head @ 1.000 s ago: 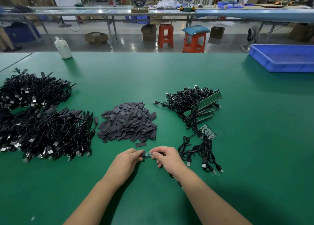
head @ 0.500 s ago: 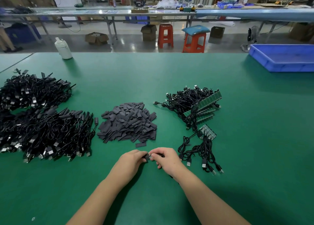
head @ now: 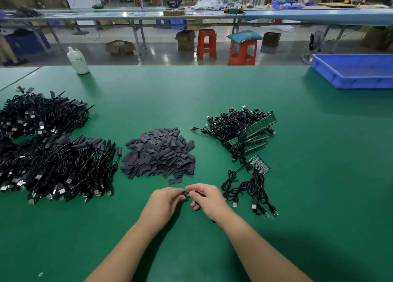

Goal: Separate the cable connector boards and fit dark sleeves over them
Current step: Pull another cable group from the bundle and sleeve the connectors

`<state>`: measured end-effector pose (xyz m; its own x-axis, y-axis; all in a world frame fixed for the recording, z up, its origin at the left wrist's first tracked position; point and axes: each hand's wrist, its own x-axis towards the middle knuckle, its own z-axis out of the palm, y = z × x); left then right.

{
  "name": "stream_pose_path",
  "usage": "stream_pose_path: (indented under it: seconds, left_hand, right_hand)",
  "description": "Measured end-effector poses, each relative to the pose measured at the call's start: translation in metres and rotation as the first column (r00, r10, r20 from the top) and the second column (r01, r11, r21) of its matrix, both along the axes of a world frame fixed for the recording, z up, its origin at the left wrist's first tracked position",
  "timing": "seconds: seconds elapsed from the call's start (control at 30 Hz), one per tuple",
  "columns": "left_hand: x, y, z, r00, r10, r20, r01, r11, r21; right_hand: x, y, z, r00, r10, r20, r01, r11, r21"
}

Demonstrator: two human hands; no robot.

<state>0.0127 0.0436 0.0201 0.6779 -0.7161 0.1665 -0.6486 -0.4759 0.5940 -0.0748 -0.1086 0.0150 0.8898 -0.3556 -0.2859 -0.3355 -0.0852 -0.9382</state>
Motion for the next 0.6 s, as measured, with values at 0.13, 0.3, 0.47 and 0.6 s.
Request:
stream_pose_path:
  seconds: [0.13,0.3,0.47,0.6]
  left_hand:
    - [-0.0008,0.0003,0.0,0.998,0.009,-0.06,-0.01,1.0,-0.012]
    - [0.0032,0.0048,0.0003,0.994,-0.027,-0.11,0.029,1.0,0.009]
    - [0.0044,0.0071,-0.0024,0.994,-0.043,-0.097,0.045,0.999,0.018]
    - [0.0025,0.0092,-0.0013,0.99,-0.057,-0.132,0.057,0.998,0.002]
  right_hand:
    - [-0.0033,-0.0015,0.0001,0.999,-0.005,0.035,0.006,1.0,-0.016]
    - [-0.0035,-0.0012,-0.0004,1.0,0.006,0.025,-0.005,1.0,-0.029]
    - [-0.0039,-0.0011,0.0021,0.999,0.016,0.029,-0.016,1.0,-0.005]
    - [-0.0054,-0.0018,0.003,0.999,0.028,0.023,-0.028,0.999,-0.027]
